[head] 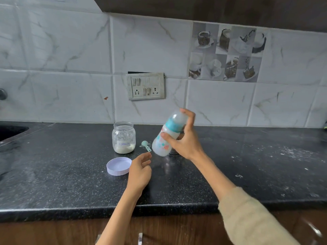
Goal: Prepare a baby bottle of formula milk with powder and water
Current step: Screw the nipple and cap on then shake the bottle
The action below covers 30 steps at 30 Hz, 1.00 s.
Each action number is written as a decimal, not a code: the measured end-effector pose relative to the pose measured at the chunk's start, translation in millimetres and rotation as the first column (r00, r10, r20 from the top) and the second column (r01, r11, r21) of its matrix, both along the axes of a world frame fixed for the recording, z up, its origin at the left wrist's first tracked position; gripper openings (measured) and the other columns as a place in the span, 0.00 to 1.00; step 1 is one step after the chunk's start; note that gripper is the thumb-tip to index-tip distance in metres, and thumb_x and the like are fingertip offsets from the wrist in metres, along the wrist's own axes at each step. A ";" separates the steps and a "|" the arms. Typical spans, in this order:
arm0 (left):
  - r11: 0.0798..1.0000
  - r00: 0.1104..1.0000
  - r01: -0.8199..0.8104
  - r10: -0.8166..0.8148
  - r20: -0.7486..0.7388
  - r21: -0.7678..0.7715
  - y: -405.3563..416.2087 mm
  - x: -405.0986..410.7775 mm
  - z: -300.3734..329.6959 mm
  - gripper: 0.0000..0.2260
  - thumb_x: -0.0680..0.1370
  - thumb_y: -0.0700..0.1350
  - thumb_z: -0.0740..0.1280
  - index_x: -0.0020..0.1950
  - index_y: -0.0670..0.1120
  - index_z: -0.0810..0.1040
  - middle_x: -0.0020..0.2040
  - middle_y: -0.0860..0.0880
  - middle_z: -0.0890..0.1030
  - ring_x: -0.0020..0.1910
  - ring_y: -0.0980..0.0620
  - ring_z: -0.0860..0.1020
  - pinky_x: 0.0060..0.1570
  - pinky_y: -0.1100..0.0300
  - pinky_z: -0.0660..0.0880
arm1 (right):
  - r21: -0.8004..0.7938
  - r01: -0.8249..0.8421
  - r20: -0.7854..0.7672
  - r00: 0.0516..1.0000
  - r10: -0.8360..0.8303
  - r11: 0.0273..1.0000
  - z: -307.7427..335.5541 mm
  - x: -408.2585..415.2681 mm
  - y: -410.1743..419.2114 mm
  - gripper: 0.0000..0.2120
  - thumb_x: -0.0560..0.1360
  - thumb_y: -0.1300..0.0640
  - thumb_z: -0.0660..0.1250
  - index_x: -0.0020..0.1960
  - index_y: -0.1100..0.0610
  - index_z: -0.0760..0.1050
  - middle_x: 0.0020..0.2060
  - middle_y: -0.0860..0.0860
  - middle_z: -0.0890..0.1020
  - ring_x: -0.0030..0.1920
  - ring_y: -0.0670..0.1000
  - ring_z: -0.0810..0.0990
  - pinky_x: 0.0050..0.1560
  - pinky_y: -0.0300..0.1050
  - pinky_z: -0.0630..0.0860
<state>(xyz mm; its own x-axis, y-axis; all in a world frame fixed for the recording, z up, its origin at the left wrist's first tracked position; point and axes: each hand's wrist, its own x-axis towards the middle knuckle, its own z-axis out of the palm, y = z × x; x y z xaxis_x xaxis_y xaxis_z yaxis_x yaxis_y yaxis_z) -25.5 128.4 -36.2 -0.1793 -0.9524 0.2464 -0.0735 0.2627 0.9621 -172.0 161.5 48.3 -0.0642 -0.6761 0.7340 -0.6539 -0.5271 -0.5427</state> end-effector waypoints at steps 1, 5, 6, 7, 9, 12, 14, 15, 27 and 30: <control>1.000 1.000 -0.001 0.001 0.001 0.004 1.0 -0.4 0.4 0.27 0.71 0.25 0.52 0.67 0.40 0.71 0.63 0.46 0.76 0.58 0.52 0.75 0.55 0.61 0.68 | 0.042 -0.004 -0.110 0.994 0.008 0.999 1.5 0.5 0.5 0.36 0.67 0.58 0.76 0.61 0.39 0.57 0.53 0.49 0.73 0.49 0.50 0.78 0.44 0.38 0.78; 1.000 1.000 0.013 -0.013 0.005 0.006 -2.1 0.1 -1.2 0.26 0.71 0.26 0.51 0.66 0.41 0.72 0.61 0.47 0.77 0.59 0.52 0.76 0.55 0.61 0.69 | -0.082 0.024 0.004 1.000 -0.024 0.996 6.2 -2.5 1.6 0.35 0.68 0.59 0.75 0.61 0.38 0.57 0.52 0.43 0.72 0.48 0.51 0.78 0.44 0.45 0.81; 1.000 1.000 0.011 -0.011 0.000 0.006 -2.0 -0.1 -1.0 0.27 0.71 0.25 0.51 0.66 0.40 0.73 0.61 0.47 0.77 0.59 0.51 0.76 0.56 0.60 0.70 | -0.053 -0.009 -0.020 1.000 0.008 0.999 8.1 0.1 3.1 0.35 0.68 0.59 0.75 0.61 0.38 0.56 0.52 0.44 0.72 0.49 0.51 0.78 0.47 0.48 0.82; 1.000 1.000 0.012 -0.012 -0.003 0.014 -1.0 -0.3 -0.6 0.27 0.71 0.25 0.51 0.66 0.40 0.73 0.62 0.46 0.78 0.60 0.50 0.76 0.57 0.58 0.71 | 0.005 -0.023 -0.159 0.987 0.024 1.000 6.7 2.3 2.8 0.35 0.67 0.58 0.75 0.62 0.38 0.57 0.53 0.47 0.73 0.50 0.52 0.78 0.50 0.51 0.81; 1.000 1.000 0.021 -0.021 -0.007 0.019 -1.3 0.1 -0.6 0.26 0.71 0.25 0.52 0.66 0.39 0.72 0.62 0.46 0.78 0.60 0.49 0.76 0.58 0.57 0.72 | 0.038 -0.034 -0.190 0.981 0.040 0.999 3.3 4.1 0.2 0.35 0.67 0.57 0.76 0.62 0.37 0.58 0.55 0.50 0.74 0.52 0.54 0.79 0.51 0.51 0.81; 1.000 1.000 0.012 -0.012 -0.008 0.003 -2.2 0.3 -2.0 0.26 0.71 0.25 0.52 0.66 0.40 0.72 0.60 0.47 0.78 0.60 0.50 0.76 0.56 0.59 0.70 | -0.054 -0.021 -0.064 0.998 0.017 0.998 4.9 1.6 -2.0 0.35 0.68 0.57 0.75 0.60 0.35 0.56 0.53 0.49 0.73 0.51 0.54 0.79 0.47 0.47 0.81; 1.000 1.000 0.020 -0.020 -0.019 0.019 -0.1 -0.2 -0.8 0.26 0.71 0.25 0.52 0.66 0.39 0.73 0.61 0.46 0.78 0.61 0.48 0.76 0.59 0.57 0.72 | 0.087 -0.082 -0.176 0.980 0.096 0.993 3.0 4.1 -1.7 0.35 0.68 0.58 0.75 0.62 0.39 0.57 0.53 0.46 0.73 0.52 0.50 0.77 0.50 0.43 0.78; 0.999 1.000 0.024 -0.023 -0.017 0.022 -0.6 0.0 -0.7 0.26 0.71 0.25 0.52 0.66 0.39 0.73 0.61 0.46 0.78 0.61 0.48 0.76 0.59 0.57 0.72 | 0.062 -0.061 -0.156 0.985 0.070 0.996 0.5 1.9 -3.2 0.34 0.68 0.58 0.75 0.62 0.39 0.57 0.53 0.44 0.72 0.51 0.48 0.77 0.50 0.42 0.78; 1.000 1.000 0.012 -0.012 -0.002 0.008 -0.4 -0.4 -0.8 0.26 0.72 0.25 0.52 0.67 0.40 0.72 0.62 0.47 0.77 0.58 0.51 0.76 0.55 0.61 0.68 | 0.050 -0.016 -0.045 0.999 0.018 0.999 -5.4 -4.1 -2.6 0.34 0.68 0.57 0.75 0.62 0.38 0.58 0.52 0.47 0.73 0.49 0.49 0.77 0.45 0.38 0.76; 1.000 1.000 0.008 -0.008 -0.007 -0.001 -0.8 -0.5 -1.2 0.26 0.72 0.25 0.51 0.67 0.40 0.71 0.63 0.46 0.76 0.58 0.51 0.76 0.54 0.61 0.68 | 0.076 -0.022 -0.076 0.997 0.027 0.997 -6.0 -2.0 0.0 0.33 0.68 0.57 0.75 0.62 0.38 0.58 0.51 0.41 0.71 0.50 0.50 0.77 0.49 0.43 0.79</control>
